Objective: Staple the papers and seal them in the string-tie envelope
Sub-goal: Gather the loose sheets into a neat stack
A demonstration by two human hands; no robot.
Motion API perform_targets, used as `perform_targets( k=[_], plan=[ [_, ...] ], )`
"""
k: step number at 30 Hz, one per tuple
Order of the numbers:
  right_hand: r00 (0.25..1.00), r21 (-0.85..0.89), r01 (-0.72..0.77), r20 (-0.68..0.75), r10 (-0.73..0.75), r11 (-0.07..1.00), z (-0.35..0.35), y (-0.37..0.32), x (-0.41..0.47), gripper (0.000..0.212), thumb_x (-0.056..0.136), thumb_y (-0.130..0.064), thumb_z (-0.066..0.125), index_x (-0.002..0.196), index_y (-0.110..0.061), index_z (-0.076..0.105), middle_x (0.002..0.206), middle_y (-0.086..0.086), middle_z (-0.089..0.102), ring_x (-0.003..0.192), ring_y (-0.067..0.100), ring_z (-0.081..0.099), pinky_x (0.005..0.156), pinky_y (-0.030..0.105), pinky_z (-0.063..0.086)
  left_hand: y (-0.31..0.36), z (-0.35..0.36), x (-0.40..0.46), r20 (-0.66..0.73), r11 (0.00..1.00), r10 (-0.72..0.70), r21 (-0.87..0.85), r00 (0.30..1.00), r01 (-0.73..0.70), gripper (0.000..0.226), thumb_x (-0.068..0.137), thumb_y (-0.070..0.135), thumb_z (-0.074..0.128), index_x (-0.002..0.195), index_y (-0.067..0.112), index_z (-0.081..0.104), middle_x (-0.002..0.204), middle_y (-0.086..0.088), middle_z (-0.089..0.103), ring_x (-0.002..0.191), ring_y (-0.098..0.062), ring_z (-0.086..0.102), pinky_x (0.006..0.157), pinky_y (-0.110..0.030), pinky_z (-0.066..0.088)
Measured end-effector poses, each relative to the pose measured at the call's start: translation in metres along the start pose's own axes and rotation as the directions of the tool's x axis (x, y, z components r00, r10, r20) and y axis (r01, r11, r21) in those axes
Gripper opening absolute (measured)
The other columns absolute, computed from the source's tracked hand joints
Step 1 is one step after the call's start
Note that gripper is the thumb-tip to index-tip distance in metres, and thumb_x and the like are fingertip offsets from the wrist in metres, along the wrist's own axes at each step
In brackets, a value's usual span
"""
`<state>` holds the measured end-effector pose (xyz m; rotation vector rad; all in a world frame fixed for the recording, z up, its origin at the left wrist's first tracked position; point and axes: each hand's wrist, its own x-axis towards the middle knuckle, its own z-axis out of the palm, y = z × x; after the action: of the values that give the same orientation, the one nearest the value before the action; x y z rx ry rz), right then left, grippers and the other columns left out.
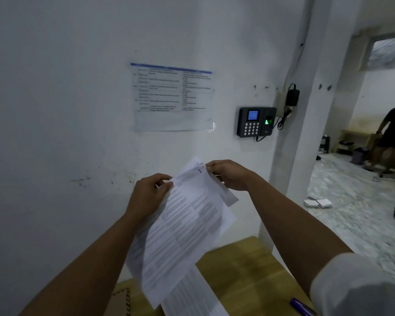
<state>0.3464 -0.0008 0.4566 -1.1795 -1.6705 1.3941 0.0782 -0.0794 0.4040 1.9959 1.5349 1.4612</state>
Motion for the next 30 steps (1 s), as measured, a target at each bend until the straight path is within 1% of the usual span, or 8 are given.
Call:
perform_targets(
  k=[6, 10, 14, 18, 22, 25, 28, 30],
  plan=[
    [0.998, 0.037, 0.055, 0.013, -0.055, 0.998, 0.011, -0.004, -0.004, 0.025, 0.101, -0.016, 0.056, 0.118, -0.008, 0.072, 0.106, 0.003, 0.071, 0.096, 0.02, 0.064, 0.084, 0.031, 0.051, 0.003, -0.003, 0.003, -0.13, 0.998, -0.06, -0.018, 0.99, 0.058, 0.01, 0.095, 0.03, 0.067, 0.087, 0.026, 0.071, 0.085, 0.012, 0.071, 0.073, -0.004, 0.065, 0.069, -0.025, 0.052],
    [0.998, 0.082, 0.051, 0.033, -0.054, 0.995, 0.016, -0.006, -0.006, 0.027, 0.099, -0.018, 0.058, 0.121, -0.006, 0.07, 0.1, 0.003, 0.068, 0.091, 0.02, 0.059, 0.076, 0.031, 0.046, 0.004, -0.003, 0.007, -0.167, 0.997, -0.077, -0.01, 0.983, 0.076, 0.008, 0.096, 0.028, 0.067, 0.09, 0.023, 0.067, 0.109, 0.009, 0.065, 0.098, -0.012, 0.062, 0.086, -0.031, 0.051],
    [0.997, 0.077, 0.066, 0.03, -0.069, 0.995, 0.021, -0.008, -0.007, 0.032, 0.097, -0.023, 0.061, 0.123, -0.004, 0.067, 0.1, 0.004, 0.068, 0.091, 0.02, 0.06, 0.079, 0.034, 0.046, 0.006, -0.003, 0.007, -0.156, 0.988, -0.142, 0.041, 0.977, 0.15, 0.012, 0.099, 0.032, 0.062, 0.093, 0.021, 0.066, 0.097, 0.007, 0.07, 0.091, -0.014, 0.066, 0.085, -0.039, 0.057],
    [0.997, 0.075, 0.062, 0.034, -0.064, 0.995, 0.025, -0.007, -0.009, 0.045, 0.09, -0.045, 0.07, 0.12, -0.011, 0.071, 0.112, 0.007, 0.074, 0.098, 0.027, 0.069, 0.086, 0.038, 0.052, 0.007, -0.001, 0.006, -0.192, 0.981, -0.174, 0.053, 0.966, 0.187, 0.013, 0.099, 0.03, 0.061, 0.092, 0.02, 0.066, 0.092, 0.006, 0.069, 0.09, -0.016, 0.067, 0.082, -0.037, 0.056],
    [0.981, -0.018, 0.186, -0.055, -0.186, 0.982, 0.027, 0.0, -0.002, 0.034, 0.08, -0.02, 0.085, 0.112, -0.013, 0.075, 0.109, 0.014, 0.076, 0.102, 0.04, 0.072, 0.094, 0.048, 0.058, 0.008, -0.001, 0.002, -0.209, 0.974, -0.205, 0.056, 0.956, 0.221, 0.012, 0.099, 0.031, 0.061, 0.092, 0.022, 0.064, 0.092, 0.007, 0.068, 0.09, -0.017, 0.067, 0.078, -0.034, 0.053],
    [0.963, -0.045, 0.239, -0.119, -0.243, 0.97, 0.03, 0.002, 0.001, 0.036, 0.08, -0.012, 0.084, 0.115, -0.016, 0.074, 0.103, 0.012, 0.078, 0.097, 0.034, 0.074, 0.095, 0.043, 0.058, 0.006, -0.003, -0.001, -0.178, 0.971, -0.197, 0.1, 0.964, 0.217, 0.011, 0.099, 0.036, 0.061, 0.103, 0.026, 0.062, 0.097, 0.01, 0.068, 0.089, -0.015, 0.065, 0.08, -0.034, 0.05],
    [0.957, -0.016, 0.247, -0.153, -0.247, 0.969, 0.03, 0.002, 0.001, 0.043, 0.081, -0.008, 0.082, 0.121, -0.018, 0.071, 0.1, 0.014, 0.078, 0.093, 0.031, 0.076, 0.084, 0.033, 0.059, -0.003, -0.006, -0.003, -0.112, 0.966, -0.114, 0.22, 0.987, 0.136, 0.029, 0.099, 0.037, 0.061, 0.126, 0.028, 0.056, 0.098, 0.008, 0.067, 0.091, -0.016, 0.065, 0.097, -0.044, 0.045],
    [0.96, -0.004, 0.239, -0.149, -0.237, 0.971, 0.029, 0.006, 0.003, 0.045, 0.082, -0.008, 0.081, 0.124, -0.019, 0.07, 0.1, 0.013, 0.078, 0.092, 0.031, 0.076, 0.084, 0.035, 0.06, -0.008, -0.008, -0.006, 0.0, 0.979, -0.114, 0.172, 0.993, 0.112, 0.037, 0.102, 0.031, 0.056, 0.138, 0.029, 0.05, 0.104, 0.004, 0.068, 0.094, -0.019, 0.068, 0.087, -0.039, 0.053]
  ],
)
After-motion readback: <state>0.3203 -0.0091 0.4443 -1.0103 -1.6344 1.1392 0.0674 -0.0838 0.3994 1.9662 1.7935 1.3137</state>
